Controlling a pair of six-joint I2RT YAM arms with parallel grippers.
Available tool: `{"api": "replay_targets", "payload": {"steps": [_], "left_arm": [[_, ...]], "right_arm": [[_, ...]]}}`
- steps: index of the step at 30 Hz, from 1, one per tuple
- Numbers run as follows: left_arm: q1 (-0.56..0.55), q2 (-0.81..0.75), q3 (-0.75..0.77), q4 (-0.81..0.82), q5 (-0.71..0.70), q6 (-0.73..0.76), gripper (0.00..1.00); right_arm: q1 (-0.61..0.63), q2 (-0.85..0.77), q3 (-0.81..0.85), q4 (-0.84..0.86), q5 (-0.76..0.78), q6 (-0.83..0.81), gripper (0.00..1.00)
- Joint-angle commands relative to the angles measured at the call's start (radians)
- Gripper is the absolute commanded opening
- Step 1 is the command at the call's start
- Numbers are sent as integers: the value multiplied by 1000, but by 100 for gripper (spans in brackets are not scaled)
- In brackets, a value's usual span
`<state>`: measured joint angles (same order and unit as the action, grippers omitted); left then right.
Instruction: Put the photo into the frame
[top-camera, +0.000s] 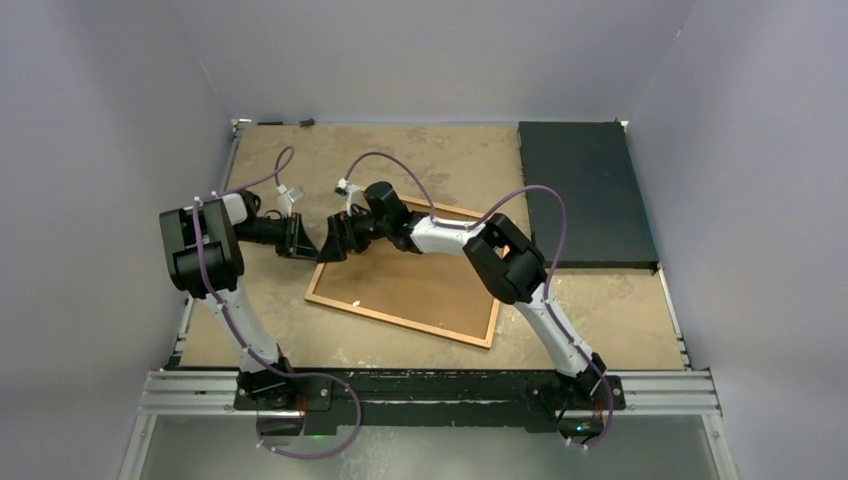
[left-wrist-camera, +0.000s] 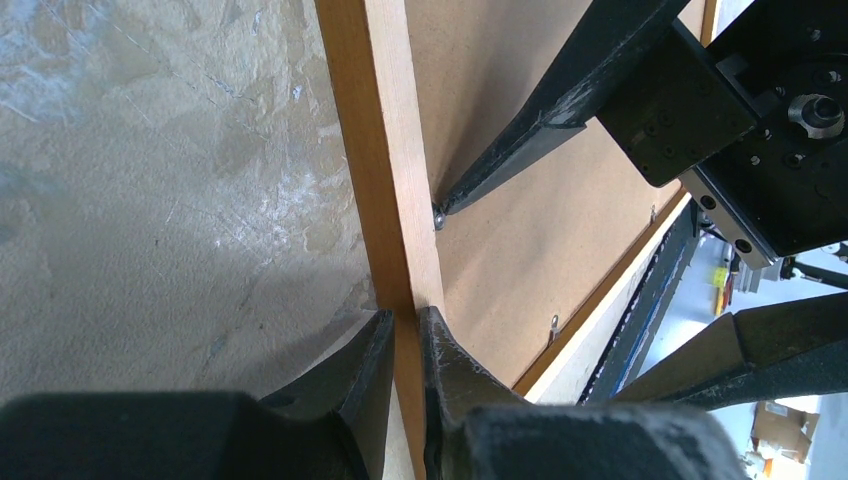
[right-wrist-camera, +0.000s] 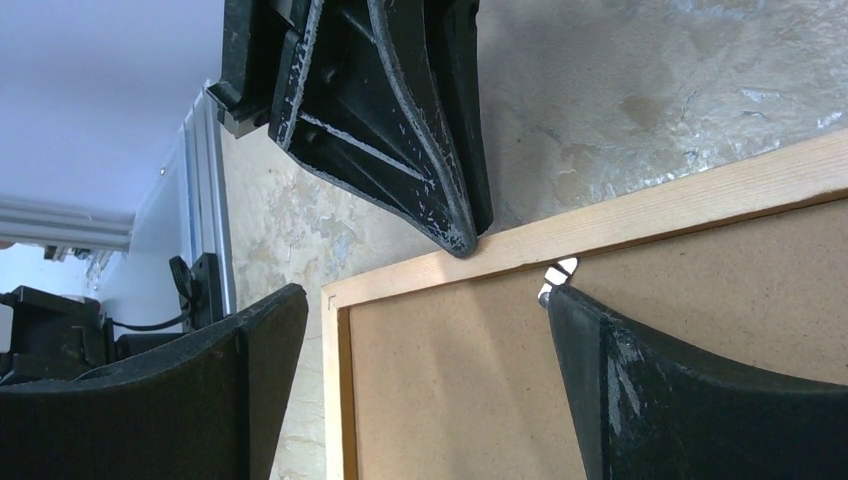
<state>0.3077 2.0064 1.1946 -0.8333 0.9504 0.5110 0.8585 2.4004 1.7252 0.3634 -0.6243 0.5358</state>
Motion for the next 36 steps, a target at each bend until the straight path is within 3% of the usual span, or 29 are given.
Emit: {"api": "replay_targets", "payload": {"steps": [1, 14, 36], "left_arm": [[6, 11, -22, 66, -58, 43, 12], [5, 8, -21, 56, -55, 50, 12], [6, 8, -3, 41, -52, 52, 10]], "right_arm": [[6, 21, 62, -41, -21, -42, 92], [-9, 37, 62, -40, 17, -59, 91], [-4, 26, 58, 13, -95, -32, 92]]}}
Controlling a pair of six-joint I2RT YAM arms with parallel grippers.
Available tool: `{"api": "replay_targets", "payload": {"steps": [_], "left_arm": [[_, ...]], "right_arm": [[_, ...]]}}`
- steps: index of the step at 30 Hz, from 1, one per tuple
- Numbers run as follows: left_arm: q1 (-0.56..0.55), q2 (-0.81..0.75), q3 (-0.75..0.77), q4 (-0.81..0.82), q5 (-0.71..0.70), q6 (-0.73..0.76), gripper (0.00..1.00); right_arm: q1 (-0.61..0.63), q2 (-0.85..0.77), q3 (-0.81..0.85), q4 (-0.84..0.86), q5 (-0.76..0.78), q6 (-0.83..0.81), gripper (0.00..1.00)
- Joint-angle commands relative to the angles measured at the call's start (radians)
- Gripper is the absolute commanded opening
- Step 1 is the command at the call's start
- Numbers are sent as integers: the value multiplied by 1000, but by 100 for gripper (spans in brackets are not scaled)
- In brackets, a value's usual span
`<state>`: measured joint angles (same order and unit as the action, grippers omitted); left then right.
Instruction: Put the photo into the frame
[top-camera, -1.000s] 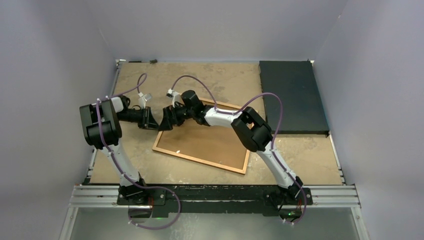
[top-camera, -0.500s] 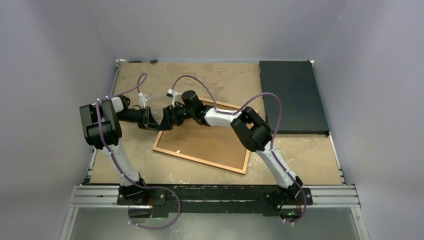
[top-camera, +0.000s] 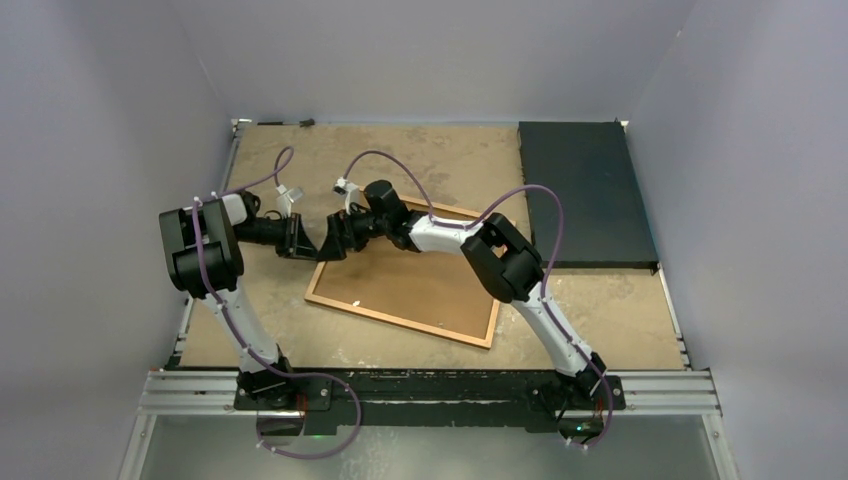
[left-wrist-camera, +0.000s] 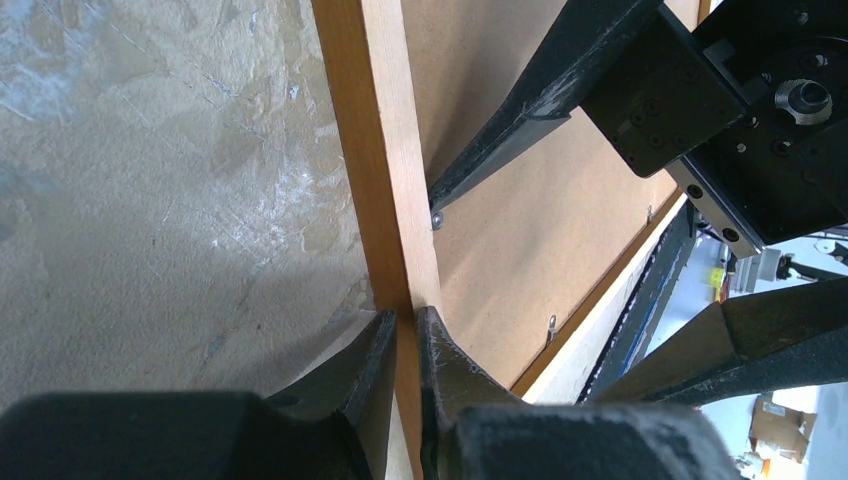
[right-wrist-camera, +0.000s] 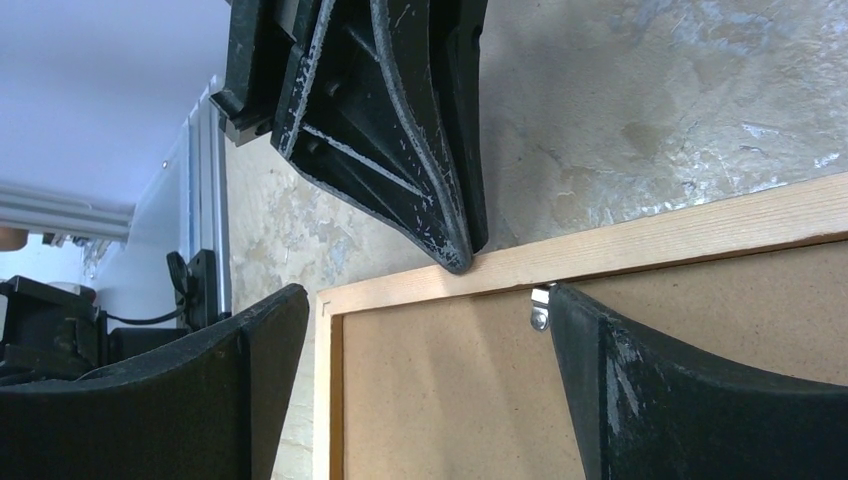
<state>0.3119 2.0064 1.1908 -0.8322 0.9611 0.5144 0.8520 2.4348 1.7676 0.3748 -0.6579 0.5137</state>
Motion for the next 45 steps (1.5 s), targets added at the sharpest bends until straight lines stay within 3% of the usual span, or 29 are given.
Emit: {"api": "replay_targets", "payload": {"steps": [1, 7, 11, 15, 19, 23, 26, 35, 39, 45], "left_arm": [[2, 5, 2, 37, -63, 48, 10], [3, -11, 32, 0, -82, 57, 12], [4, -44, 48, -13, -94, 58, 19], [4, -119, 51, -17, -125, 59, 27], [4, -220, 65, -46, -162, 61, 39], [5, -305, 97, -116, -173, 80, 70], [4, -367, 108, -159, -202, 78, 77], [4, -507, 59, -184, -266, 75, 81], [4, -531, 47, -186, -276, 74, 73], [4, -554, 49, -192, -301, 69, 71]], "right_arm": [[1, -16, 23, -19, -44, -28, 92], [0, -254, -67, -169, 245, -227, 99], [9, -470, -303, -202, 380, -334, 99], [56, -657, -566, -216, 464, -366, 92], [128, -776, -741, -221, 532, -343, 83], [214, -796, -808, -221, 616, -341, 82], [265, -766, -814, -224, 673, -344, 81], [343, -713, -815, -206, 852, -327, 68], [385, -682, -813, -202, 918, -330, 62], [438, -665, -821, -195, 984, -331, 53]]}}
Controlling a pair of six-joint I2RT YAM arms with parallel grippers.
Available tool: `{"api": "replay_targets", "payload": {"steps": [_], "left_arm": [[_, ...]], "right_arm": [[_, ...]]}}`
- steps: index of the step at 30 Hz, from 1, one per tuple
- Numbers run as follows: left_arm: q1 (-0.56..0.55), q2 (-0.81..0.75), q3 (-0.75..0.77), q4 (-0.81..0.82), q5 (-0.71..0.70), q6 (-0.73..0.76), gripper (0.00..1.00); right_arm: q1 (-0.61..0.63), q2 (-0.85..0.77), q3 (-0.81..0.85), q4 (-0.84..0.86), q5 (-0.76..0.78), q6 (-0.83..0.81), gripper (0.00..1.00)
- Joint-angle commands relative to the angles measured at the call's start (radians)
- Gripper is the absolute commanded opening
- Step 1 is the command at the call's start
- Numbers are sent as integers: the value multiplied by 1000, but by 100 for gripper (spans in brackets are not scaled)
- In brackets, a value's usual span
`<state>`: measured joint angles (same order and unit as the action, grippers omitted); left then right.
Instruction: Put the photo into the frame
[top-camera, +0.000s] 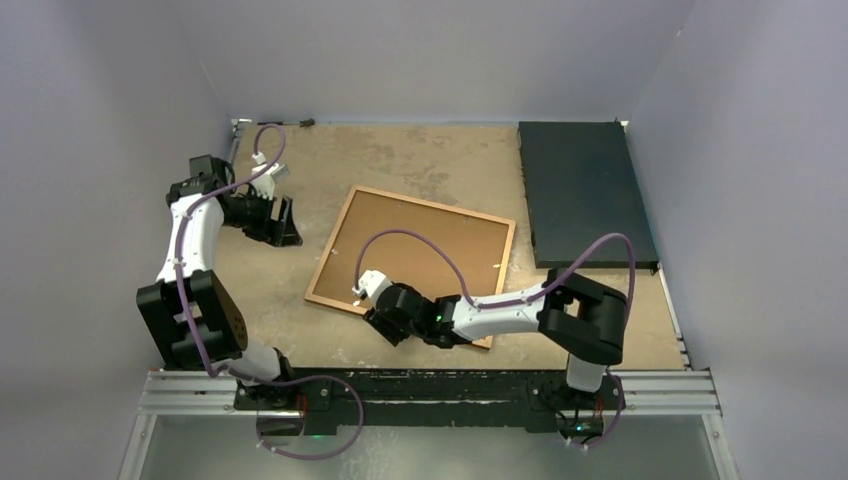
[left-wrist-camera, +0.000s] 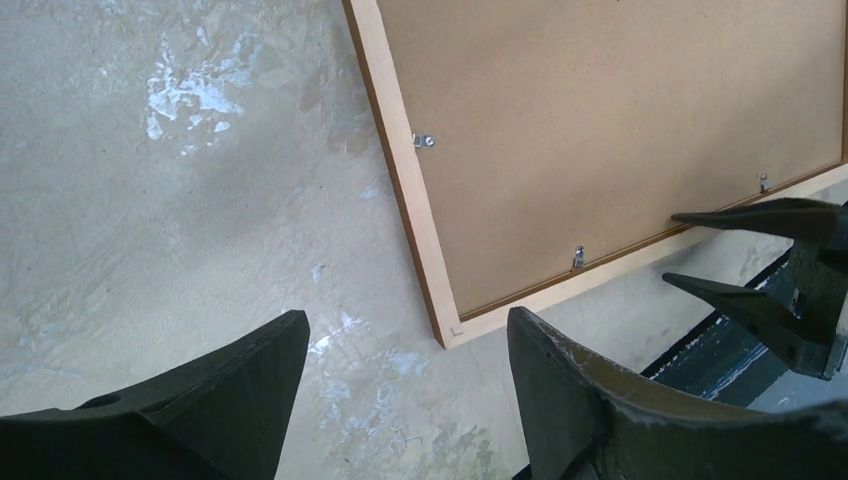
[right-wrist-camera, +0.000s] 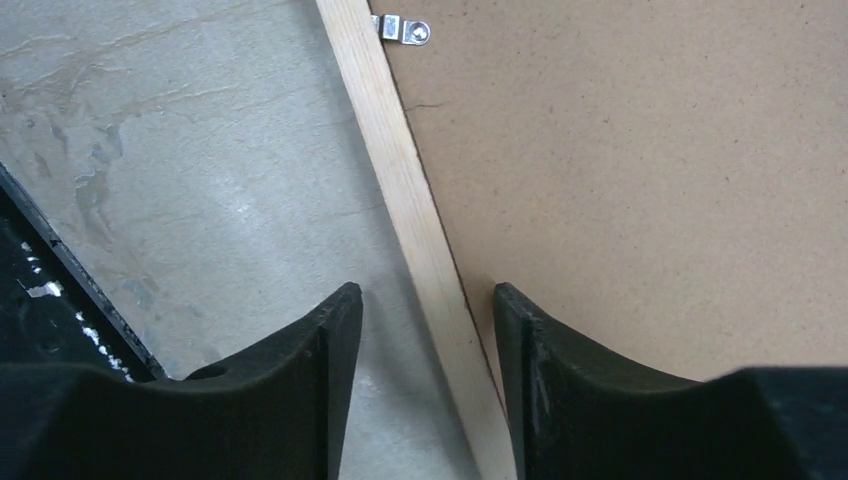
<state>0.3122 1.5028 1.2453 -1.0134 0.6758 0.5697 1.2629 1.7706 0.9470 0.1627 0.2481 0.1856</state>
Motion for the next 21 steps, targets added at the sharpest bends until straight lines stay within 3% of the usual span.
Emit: {"api": "replay_targets", "payload": {"steps": [1, 5, 10, 18, 21], "left_arm": [[4, -55, -7, -11, -20, 14, 71], [4, -63, -17, -5, -37, 6, 70], [3, -97, -51, 24, -68, 25, 72], [3, -364, -281, 55, 43, 486, 81], [3, -458, -366, 46, 81, 693, 86]], "right_arm": [[33, 0, -2, 18, 86, -3, 49], [44, 19, 10, 8, 109, -4, 31], [46, 47, 28, -8, 134, -6, 20], [43, 4, 99, -68, 117, -38, 0], [36, -24, 138, -88, 101, -55, 0]]}}
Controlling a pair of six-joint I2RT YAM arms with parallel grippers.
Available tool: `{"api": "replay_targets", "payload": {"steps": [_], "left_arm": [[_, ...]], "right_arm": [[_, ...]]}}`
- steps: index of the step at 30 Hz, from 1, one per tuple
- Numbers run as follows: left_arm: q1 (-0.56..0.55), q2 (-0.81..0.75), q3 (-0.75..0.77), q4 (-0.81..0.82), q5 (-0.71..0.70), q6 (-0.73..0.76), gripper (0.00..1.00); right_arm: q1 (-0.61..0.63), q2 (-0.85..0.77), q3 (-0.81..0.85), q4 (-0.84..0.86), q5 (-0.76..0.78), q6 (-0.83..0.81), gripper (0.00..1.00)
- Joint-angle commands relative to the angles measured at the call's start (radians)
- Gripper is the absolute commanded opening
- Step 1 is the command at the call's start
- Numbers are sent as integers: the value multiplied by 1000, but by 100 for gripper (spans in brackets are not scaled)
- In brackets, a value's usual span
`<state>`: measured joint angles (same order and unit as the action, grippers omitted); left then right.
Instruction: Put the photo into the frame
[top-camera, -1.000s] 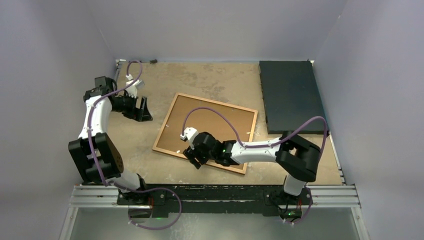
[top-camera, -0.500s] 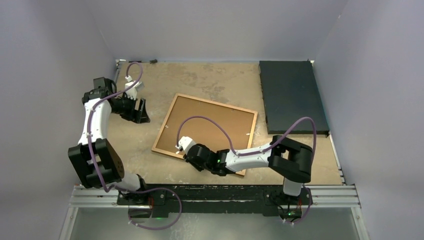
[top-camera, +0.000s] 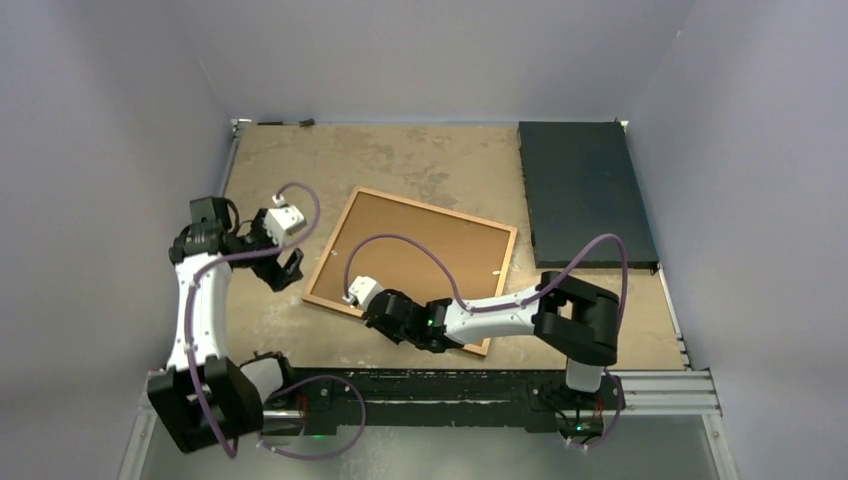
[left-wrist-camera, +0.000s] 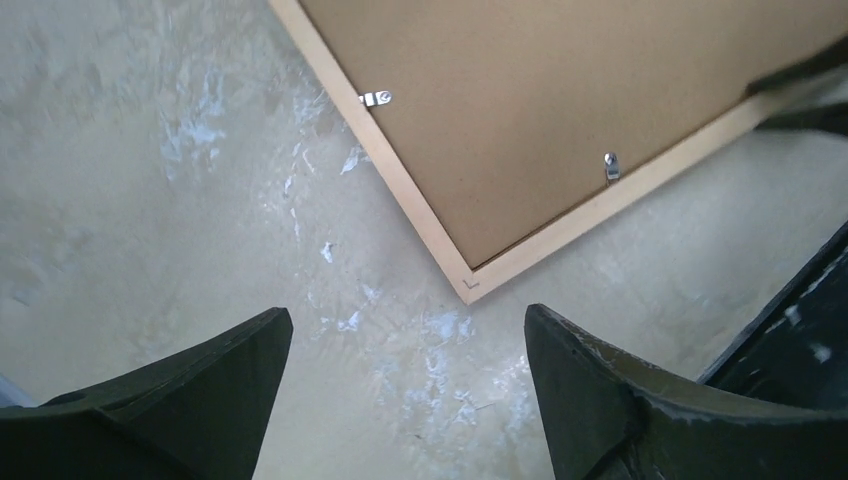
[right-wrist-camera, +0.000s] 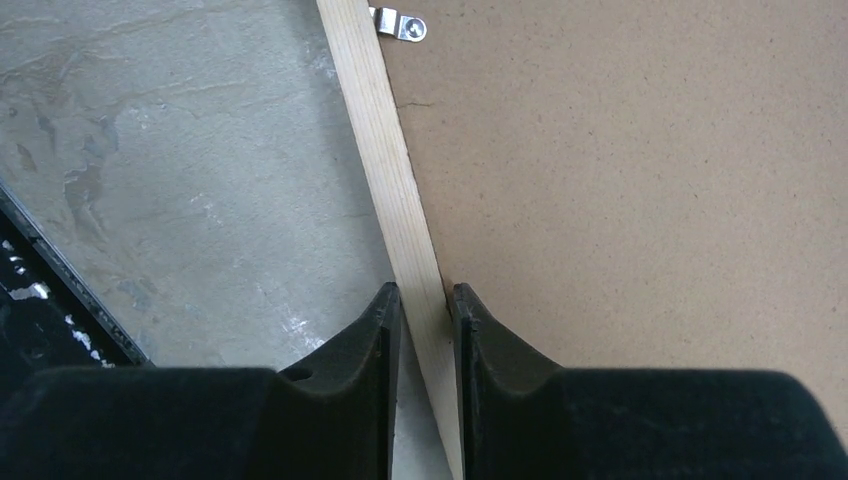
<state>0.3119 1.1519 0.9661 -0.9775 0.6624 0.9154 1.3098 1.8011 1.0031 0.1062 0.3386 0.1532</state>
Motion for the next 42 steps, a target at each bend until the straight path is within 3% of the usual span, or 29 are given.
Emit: {"api": "replay_targets", "payload": {"steps": [1, 12, 18, 22, 29, 35, 42], "left_arm": [[3, -131, -107, -5, 108, 410, 87], [3, -278, -253, -157, 197, 919, 89], [3, -439, -382, -25, 194, 1076, 91], [3, -506, -443, 97, 266, 1166, 90], [0, -489, -539, 105, 329, 1521, 92], [-26, -472, -614, 205, 353, 1705, 98], [-52, -455, -636, 392, 432, 1717, 92]], "right_arm": [[-17, -63, 92, -37, -2, -25, 0], [-105, -128, 94, -2, -157, 23, 0], [-155, -175, 94, 18, -259, 45, 0], [-167, -188, 99, 18, -296, 47, 0], [-196, -197, 119, 22, -336, 51, 0], [-204, -183, 165, 15, -366, 48, 0], [-213, -172, 184, 11, -385, 53, 0]]}}
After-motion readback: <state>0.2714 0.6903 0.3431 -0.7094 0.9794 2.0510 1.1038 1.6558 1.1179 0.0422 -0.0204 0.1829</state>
